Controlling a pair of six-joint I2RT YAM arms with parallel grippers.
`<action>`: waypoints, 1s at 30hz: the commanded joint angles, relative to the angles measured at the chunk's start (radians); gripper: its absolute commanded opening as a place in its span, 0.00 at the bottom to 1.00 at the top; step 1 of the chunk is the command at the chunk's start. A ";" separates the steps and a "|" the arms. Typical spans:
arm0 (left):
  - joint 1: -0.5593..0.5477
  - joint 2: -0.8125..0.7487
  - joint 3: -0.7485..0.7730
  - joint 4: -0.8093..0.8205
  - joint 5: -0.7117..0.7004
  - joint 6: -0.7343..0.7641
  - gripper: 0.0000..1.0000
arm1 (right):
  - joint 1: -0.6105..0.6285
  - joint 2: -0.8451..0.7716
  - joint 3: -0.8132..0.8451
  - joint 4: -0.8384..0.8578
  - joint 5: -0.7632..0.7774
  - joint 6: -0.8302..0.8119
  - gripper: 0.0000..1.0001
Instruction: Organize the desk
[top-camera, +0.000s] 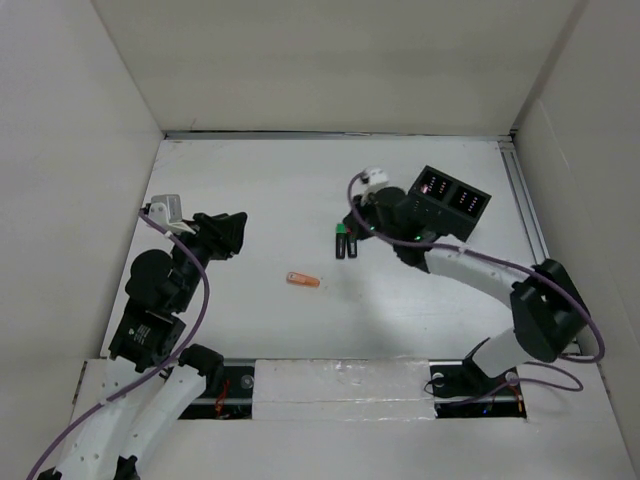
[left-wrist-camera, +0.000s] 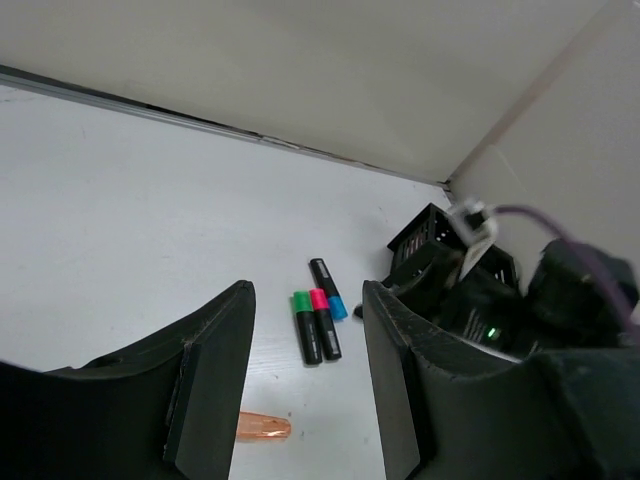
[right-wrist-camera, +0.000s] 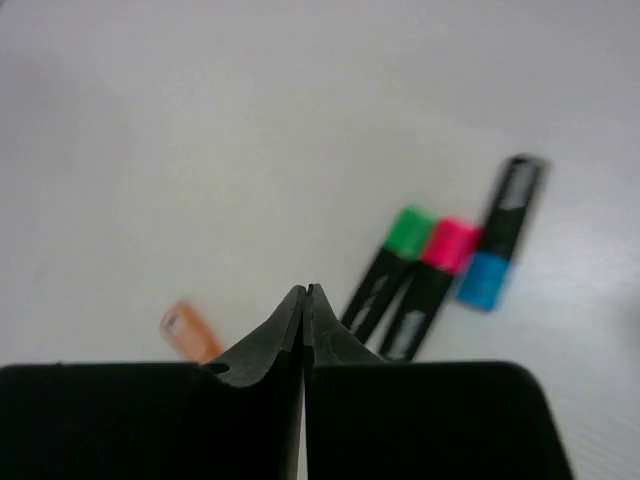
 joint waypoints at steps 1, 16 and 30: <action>0.004 -0.026 -0.002 0.040 -0.017 0.012 0.43 | 0.126 0.064 -0.037 -0.003 -0.140 -0.105 0.08; 0.004 -0.031 -0.001 0.043 -0.023 0.014 0.43 | 0.361 0.305 0.078 -0.150 -0.002 -0.251 0.76; 0.004 -0.037 -0.002 0.038 -0.022 0.018 0.43 | 0.406 0.502 0.190 -0.083 0.121 -0.269 0.50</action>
